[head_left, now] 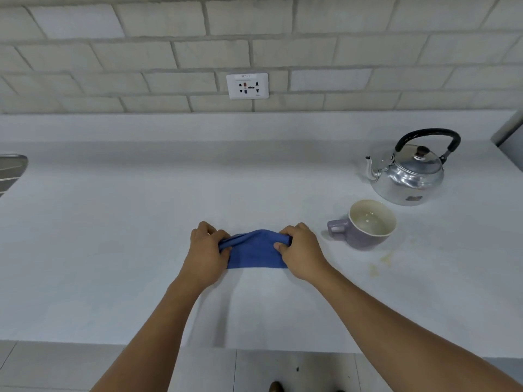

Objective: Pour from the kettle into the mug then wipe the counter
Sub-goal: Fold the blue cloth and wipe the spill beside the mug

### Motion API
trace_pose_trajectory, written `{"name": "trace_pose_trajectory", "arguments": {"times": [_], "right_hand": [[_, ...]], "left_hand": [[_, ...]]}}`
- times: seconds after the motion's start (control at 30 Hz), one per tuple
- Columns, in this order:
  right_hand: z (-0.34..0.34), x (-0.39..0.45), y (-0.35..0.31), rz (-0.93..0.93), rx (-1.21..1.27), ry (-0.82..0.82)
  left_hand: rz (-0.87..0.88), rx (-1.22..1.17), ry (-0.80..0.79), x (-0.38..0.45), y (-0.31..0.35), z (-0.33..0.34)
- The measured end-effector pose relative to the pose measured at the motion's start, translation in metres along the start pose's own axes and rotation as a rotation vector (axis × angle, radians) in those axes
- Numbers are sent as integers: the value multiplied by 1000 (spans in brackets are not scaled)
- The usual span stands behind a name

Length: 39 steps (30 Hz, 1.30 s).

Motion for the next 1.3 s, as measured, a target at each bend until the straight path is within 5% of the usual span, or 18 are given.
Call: {"name": "trace_pose_trajectory", "arguments": {"times": [0.43,0.73,1.3], "right_hand": [[-57,-34,-15,57,527,40],[-152,-70,52,232,681,180],[-231,-97,197,362,187,311]], "left_hand": [[-198,-477,-74,-17,30,-14],[-268,-826,-255,-54,119,19],[-57,-331,-339,-109,222,140]]}}
Point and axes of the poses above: each hand's wrist, its own x-axis towards the middle knuckle, its own z-axis out of the palm, y = z × x, the point moved 5 cm from there along x, towards the middle knuckle, and after that the axes turned 11 degrees about y, right-handed, at the moved point
